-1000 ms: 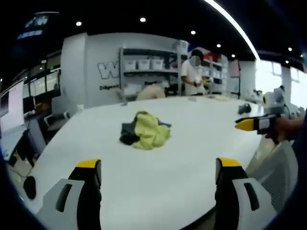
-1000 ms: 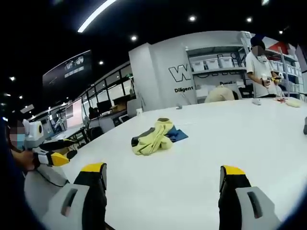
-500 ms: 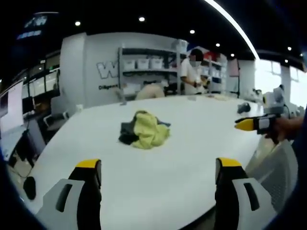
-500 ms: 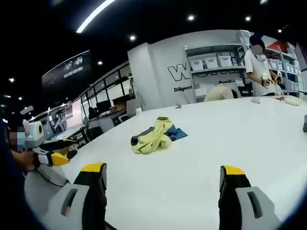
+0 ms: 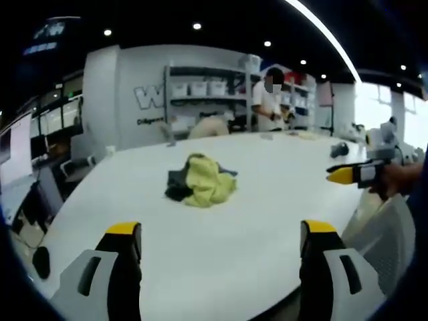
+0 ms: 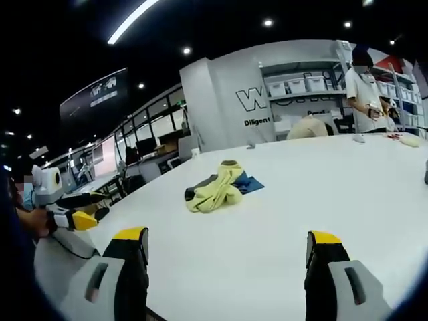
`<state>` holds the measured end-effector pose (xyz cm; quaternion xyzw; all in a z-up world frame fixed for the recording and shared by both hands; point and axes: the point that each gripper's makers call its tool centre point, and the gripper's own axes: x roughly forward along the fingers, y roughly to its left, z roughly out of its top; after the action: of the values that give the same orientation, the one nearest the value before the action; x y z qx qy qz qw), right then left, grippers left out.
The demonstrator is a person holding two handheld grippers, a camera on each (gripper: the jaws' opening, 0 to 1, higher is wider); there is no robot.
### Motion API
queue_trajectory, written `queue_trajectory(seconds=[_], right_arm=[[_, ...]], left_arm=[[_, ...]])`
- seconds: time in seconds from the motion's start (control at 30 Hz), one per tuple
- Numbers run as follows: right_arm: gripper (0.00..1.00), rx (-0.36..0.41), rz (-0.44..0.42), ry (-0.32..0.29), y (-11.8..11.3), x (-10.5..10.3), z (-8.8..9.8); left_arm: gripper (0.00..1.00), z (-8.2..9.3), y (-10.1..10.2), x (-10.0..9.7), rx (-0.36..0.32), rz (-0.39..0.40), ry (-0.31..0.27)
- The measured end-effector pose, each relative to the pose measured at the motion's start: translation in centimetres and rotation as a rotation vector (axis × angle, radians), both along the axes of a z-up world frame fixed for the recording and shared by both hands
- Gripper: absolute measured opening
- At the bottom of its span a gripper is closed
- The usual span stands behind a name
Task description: Fold the garment on the visible template until the final outline fits inside the template.
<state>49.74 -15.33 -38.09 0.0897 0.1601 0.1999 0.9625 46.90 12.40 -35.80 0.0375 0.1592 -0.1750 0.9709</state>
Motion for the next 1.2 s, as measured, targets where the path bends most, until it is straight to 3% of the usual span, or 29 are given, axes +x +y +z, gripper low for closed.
queue_trajectory(seconds=[1.2], right_arm=[[0.99,-0.013,0.029,0.015,0.79,0.74,-0.45]], left_arm=[[0.98,-0.18,-0.06,-0.05,0.016,-0.01,0.002]])
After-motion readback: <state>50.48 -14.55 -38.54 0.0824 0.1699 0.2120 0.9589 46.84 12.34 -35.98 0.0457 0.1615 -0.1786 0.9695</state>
